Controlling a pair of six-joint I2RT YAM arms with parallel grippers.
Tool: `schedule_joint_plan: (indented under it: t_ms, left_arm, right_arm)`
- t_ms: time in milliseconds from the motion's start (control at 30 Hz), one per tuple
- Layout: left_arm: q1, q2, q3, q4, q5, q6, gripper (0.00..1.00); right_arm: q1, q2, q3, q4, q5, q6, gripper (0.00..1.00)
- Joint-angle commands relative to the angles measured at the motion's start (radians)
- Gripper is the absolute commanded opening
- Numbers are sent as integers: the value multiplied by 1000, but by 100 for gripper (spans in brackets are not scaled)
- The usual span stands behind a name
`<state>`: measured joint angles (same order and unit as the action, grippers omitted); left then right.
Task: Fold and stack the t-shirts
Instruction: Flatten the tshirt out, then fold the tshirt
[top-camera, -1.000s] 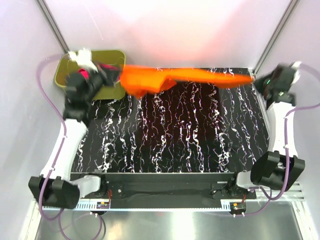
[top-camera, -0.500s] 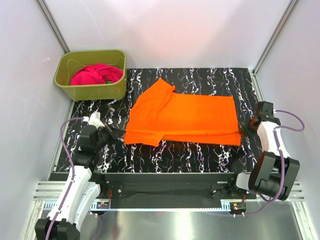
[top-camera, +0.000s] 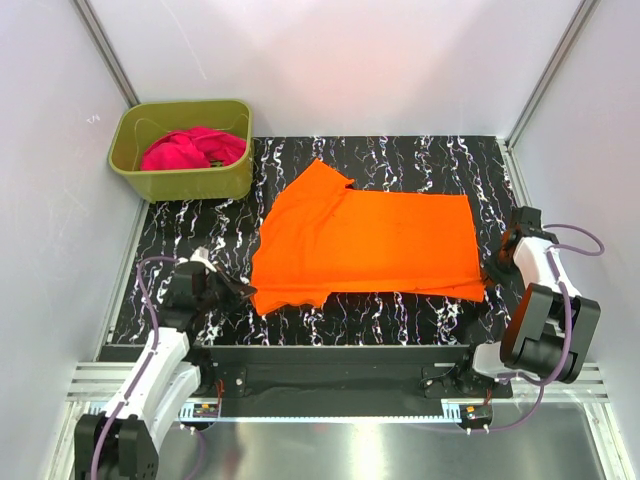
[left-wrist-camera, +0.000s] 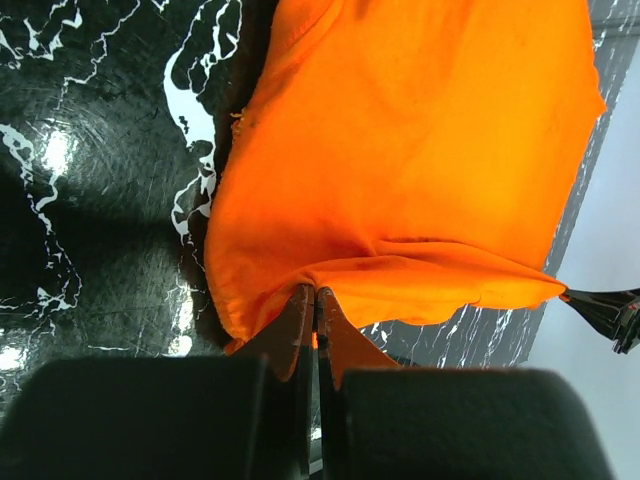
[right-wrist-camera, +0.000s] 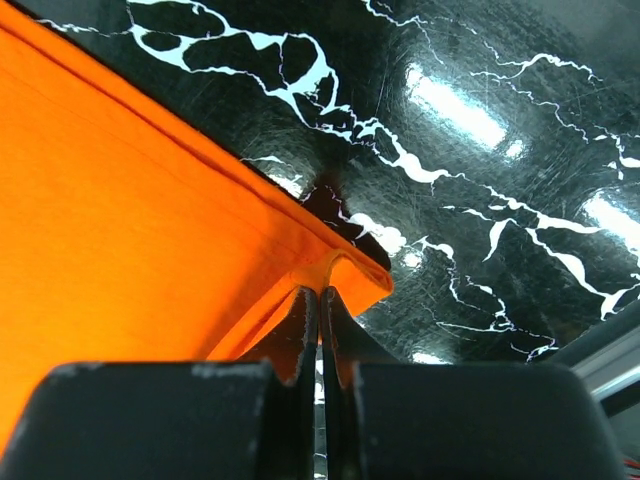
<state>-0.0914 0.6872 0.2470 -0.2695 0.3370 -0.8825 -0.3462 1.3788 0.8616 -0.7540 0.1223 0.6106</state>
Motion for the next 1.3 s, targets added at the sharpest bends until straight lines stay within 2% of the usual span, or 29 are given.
schedule_joint_plan:
  t_ms: [0, 100, 300, 500, 933, 1267]
  left_arm:
    - [7, 21, 61, 35, -4, 23, 0]
    - [7, 87, 127, 61, -1, 54, 0]
    - [5, 336, 288, 119, 42, 105, 0]
    - [5, 507, 368, 131, 73, 131, 0]
    - [5, 664, 472, 116, 60, 165, 0]
    - [5, 727, 494, 115, 62, 180, 0]
  right_arm:
    - [-10, 23, 13, 25, 56, -34, 0]
    - [-10, 71, 46, 38, 22, -35, 0]
    - [-10, 138, 103, 62, -47, -29, 0]
    - [-10, 178, 122, 68, -53, -74, 0]
    - [-8, 235, 142, 85, -110, -109, 1]
    - [-8, 273, 172, 85, -112, -109, 6]
